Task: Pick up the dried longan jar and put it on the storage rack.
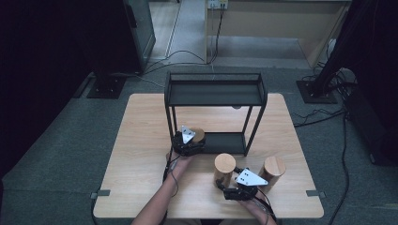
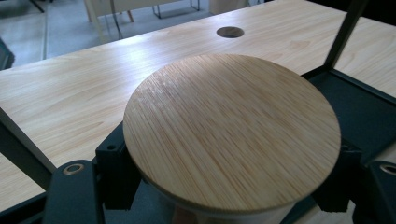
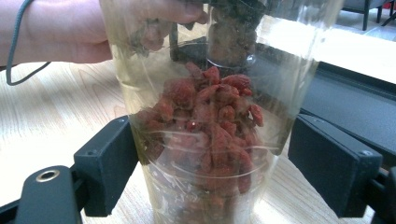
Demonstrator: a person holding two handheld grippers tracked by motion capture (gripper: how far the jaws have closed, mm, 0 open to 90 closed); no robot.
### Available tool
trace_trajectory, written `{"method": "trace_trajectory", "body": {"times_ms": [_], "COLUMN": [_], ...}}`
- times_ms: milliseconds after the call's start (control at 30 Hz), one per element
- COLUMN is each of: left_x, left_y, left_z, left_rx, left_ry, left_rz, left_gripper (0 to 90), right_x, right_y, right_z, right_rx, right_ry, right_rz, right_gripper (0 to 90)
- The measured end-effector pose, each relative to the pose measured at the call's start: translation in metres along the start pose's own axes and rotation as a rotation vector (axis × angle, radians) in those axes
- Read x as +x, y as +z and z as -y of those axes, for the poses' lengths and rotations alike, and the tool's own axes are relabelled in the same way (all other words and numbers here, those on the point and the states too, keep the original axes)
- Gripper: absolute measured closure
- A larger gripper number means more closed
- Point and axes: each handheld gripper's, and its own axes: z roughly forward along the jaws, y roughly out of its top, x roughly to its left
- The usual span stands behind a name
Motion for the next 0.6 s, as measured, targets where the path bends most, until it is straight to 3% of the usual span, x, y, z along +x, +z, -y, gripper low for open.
{"method": "trace_trajectory", "body": {"times_ms": [200, 400, 600], "left_x": [0.0, 0.0, 0.004], "left_y": [0.007, 0.013, 0.016], "left_z": [-0.002, -0.004, -0.002], "left_rx": [-0.005, -0.008, -0.011], "left_ry": [-0.041, -0.035, -0.035], "left_rz": [-0.022, -0.028, -0.008], "left_gripper": [25.4, 25.3, 25.3], "right_x": [0.0, 0.0, 0.001], "right_y": [0.0, 0.0, 0.0], "right_z": [0.0, 0.0, 0.0], "right_rx": [0.001, 0.001, 0.0], "right_ry": [-0.003, -0.002, -0.005], "right_rz": [0.0, 0.0, 0.001], "right_gripper": [16.7, 16.7, 16.7]}}
